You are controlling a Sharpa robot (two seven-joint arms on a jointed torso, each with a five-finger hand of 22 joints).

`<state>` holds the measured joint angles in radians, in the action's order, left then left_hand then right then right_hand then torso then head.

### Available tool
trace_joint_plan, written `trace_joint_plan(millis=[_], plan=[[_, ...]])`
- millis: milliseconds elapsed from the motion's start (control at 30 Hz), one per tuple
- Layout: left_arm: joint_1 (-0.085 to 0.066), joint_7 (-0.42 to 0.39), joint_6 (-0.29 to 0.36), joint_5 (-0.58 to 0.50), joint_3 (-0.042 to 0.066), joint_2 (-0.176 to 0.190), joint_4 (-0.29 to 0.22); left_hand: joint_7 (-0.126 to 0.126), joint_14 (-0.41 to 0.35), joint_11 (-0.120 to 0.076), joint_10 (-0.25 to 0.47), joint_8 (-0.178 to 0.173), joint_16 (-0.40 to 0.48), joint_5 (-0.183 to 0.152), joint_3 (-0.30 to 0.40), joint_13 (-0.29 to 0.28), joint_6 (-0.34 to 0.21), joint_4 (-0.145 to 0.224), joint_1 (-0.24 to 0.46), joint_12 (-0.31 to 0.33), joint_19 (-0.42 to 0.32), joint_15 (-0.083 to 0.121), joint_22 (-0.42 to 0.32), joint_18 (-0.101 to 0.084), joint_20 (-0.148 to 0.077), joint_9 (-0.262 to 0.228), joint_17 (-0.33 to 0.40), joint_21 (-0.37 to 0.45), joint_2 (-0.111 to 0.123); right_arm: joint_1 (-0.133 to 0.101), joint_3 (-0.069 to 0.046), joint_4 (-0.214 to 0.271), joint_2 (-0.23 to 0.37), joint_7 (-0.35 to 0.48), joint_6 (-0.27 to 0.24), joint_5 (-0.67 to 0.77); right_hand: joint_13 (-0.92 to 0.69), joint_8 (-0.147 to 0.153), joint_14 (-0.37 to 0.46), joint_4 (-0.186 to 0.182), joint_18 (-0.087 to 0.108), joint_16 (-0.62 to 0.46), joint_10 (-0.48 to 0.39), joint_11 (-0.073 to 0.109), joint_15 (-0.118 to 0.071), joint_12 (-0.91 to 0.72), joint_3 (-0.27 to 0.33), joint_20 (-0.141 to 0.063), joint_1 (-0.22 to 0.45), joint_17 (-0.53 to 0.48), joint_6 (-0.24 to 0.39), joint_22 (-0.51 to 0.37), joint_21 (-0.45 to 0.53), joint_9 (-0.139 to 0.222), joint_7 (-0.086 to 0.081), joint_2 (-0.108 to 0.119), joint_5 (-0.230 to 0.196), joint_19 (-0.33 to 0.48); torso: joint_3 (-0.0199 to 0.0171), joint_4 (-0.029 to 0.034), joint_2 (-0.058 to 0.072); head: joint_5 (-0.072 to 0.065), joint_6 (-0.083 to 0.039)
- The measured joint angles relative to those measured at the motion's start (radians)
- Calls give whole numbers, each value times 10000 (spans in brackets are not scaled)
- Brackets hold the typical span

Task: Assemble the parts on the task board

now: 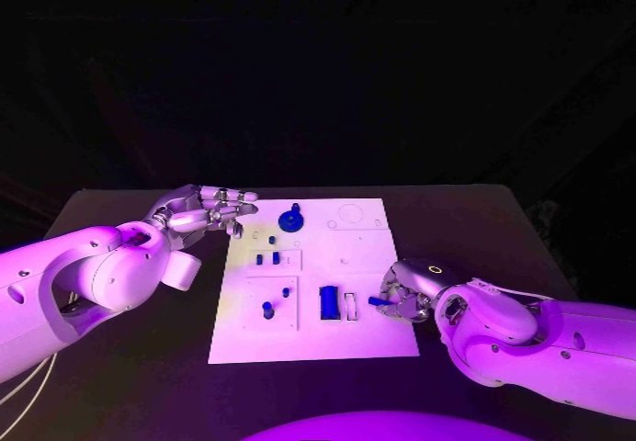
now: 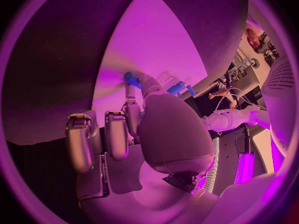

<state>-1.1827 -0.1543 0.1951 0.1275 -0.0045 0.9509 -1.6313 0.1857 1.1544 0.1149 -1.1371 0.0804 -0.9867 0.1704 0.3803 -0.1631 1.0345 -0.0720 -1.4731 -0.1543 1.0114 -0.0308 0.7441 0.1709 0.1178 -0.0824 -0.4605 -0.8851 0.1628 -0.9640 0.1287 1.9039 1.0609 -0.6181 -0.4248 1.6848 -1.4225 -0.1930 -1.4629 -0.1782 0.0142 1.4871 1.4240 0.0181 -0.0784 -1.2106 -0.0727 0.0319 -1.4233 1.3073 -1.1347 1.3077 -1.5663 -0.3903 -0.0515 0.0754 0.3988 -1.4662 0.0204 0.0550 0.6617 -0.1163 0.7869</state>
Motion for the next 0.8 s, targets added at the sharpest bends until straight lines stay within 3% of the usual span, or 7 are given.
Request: trace_joint_plan(millis=[200,433,800], plan=[[1,2,0,0,-2,-5,0,0,0,7,7,0,0,0,0,0,0,0,10,0,0,0,0,0,0,0,0,-1,-10,-162,56,118,39,-111,-178,-830,151,-1,0,-135,0,0,-1,0,0,14,-575,0,-29,-1,16,-1,0,-73,-11,29,291,0,0,-3,2,-5,-28],[2,2,-1,-2,-4,-8,-5,0,0,7,7,0,0,0,0,1,0,0,10,0,0,0,-8,0,0,0,-1,-2,-10,-308,48,368,14,-86,-660,-2095,226,-26,0,-264,1,0,34,35,-1,14,-923,0,-34,3,43,-1,0,-74,-38,43,326,0,-5,5,12,-13,-34],[3,2,-4,-4,-4,-9,-16,0,0,7,7,0,0,0,0,2,0,0,10,0,0,0,-7,0,0,-1,-1,-4,-10,-336,44,469,-304,127,-1085,-3362,1157,-39,0,-480,0,0,36,37,-2,-58,-1198,0,553,7,42,-2,0,-220,-38,331,388,0,-7,2,16,-5,-12]])
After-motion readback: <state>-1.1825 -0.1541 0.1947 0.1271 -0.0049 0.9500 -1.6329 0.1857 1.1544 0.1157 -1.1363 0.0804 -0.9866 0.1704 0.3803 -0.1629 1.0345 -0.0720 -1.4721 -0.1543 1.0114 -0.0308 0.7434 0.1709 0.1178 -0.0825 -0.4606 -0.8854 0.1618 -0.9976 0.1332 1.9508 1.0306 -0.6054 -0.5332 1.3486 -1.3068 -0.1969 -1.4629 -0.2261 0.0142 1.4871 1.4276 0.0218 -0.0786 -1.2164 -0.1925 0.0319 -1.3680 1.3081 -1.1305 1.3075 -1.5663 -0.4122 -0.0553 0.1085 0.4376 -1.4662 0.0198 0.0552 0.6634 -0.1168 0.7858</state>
